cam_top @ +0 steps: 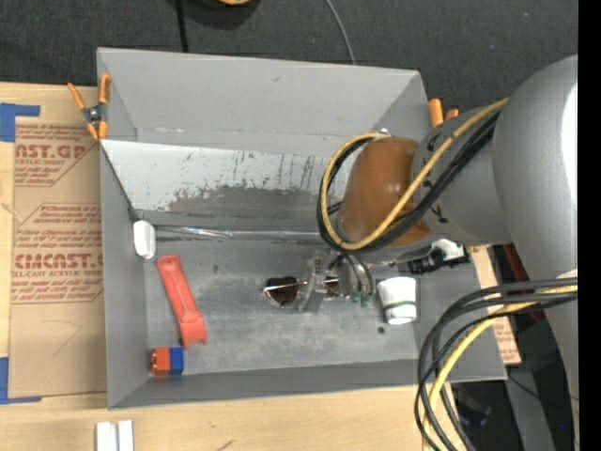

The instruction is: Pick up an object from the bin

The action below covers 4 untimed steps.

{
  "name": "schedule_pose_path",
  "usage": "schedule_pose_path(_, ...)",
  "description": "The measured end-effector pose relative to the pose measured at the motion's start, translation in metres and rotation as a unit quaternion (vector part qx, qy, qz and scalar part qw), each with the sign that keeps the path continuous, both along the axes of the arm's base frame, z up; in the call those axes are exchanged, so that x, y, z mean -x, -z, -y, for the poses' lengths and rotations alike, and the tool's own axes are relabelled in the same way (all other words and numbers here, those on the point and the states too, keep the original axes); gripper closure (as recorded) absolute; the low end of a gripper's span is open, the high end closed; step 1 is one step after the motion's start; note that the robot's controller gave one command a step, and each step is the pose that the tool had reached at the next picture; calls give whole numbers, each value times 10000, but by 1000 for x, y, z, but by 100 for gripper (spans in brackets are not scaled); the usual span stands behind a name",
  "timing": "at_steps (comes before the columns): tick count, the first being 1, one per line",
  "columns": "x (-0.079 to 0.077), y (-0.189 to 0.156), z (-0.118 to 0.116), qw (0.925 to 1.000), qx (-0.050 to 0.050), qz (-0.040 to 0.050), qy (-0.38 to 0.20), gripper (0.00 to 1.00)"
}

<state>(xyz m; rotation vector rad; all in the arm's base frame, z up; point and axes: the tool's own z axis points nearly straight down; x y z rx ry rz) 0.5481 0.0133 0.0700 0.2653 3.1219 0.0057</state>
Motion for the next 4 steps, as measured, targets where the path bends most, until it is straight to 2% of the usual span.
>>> schedule_pose_path(1,0,0,0,10000,0,-1,-2,100)
schedule_pose_path(2,-3,-83,-3,10000,-4,9,-40,100)
schedule_pose_path(3,-3,-83,-3,10000,-4,8,-40,0)
schedule_pose_path(4,-3,-83,-3,10000,-5,8,-40,0)
